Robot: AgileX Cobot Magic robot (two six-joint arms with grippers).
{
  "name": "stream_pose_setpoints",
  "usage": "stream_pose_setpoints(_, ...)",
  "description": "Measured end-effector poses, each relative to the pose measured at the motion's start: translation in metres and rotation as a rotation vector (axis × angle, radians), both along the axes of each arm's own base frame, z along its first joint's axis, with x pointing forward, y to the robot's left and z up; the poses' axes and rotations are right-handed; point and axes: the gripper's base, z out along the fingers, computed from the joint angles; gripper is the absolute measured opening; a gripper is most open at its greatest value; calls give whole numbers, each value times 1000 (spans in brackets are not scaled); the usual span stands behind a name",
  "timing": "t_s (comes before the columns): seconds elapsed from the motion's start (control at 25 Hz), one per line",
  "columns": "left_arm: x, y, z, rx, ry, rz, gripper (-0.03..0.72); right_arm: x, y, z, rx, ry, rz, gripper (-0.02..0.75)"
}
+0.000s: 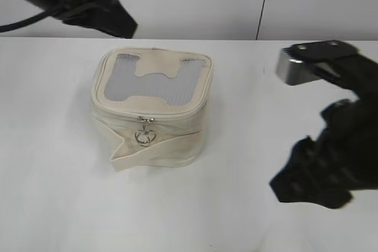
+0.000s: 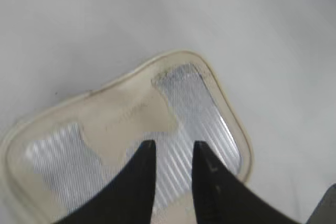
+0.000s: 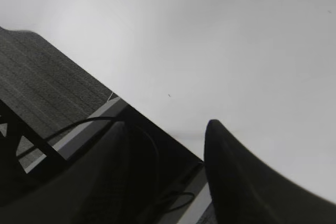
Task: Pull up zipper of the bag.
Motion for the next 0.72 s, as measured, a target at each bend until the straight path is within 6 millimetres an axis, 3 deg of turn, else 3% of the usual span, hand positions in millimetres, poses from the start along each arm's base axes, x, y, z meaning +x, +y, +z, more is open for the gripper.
stream_pose_setpoints(0.2, -106, 58, 33, -42, -142, 155, 176, -49, -50, 41, -46, -114, -23, 404)
stream_pose_setpoints(0.36, -207, 112, 49, -72, -307, 229, 196, -96, -99, 71, -88, -259, -48, 509)
stream_pose_setpoints(0.44, -250, 133, 48, -69, -373, 225, 253, -115, -118, 77, -88, -319, -66, 564)
stream_pose_setpoints(0.56, -299, 159, 39, -63, -400, 266, 351, -143, -144, 84, -29, -452, -104, 594)
stream_pose_setpoints(0.72, -343, 186, 24, -62, -472, 345, 389, -169, -169, 76, 36, -583, -148, 594)
